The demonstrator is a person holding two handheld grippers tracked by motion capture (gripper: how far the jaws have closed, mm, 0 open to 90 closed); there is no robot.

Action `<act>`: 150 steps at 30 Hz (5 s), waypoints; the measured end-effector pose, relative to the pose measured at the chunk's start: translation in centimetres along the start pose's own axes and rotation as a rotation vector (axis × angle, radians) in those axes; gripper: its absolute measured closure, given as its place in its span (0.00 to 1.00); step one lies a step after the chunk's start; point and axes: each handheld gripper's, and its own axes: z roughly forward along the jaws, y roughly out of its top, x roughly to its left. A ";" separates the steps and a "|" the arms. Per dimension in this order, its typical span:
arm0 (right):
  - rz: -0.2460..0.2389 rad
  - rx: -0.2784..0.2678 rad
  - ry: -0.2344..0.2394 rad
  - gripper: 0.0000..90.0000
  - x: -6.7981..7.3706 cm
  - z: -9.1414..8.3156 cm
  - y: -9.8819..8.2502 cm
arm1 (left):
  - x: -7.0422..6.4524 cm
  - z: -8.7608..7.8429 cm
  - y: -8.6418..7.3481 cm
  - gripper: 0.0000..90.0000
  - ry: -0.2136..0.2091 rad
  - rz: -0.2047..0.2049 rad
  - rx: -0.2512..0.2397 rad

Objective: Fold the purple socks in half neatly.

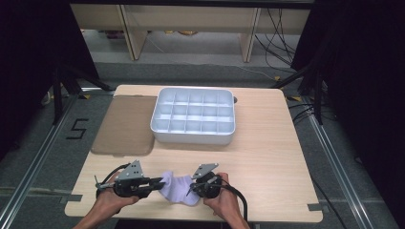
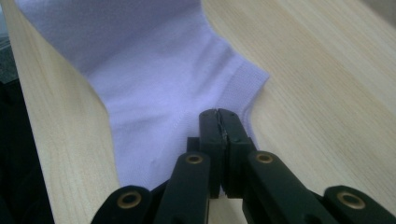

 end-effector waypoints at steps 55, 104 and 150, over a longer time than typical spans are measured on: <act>0.047 -0.066 -0.032 0.99 -1.8 -3.0 -1.5 | -0.5 5.0 2.1 0.72 -0.162 -0.035 0.054; -0.001 -0.063 -0.032 0.98 -0.3 -4.1 0.0 | 1.5 8.3 1.6 0.97 -0.016 0.071 0.194; 0.003 0.040 0.016 0.98 1.0 -1.2 -0.7 | 0.0 7.3 0.0 0.91 0.044 0.160 0.218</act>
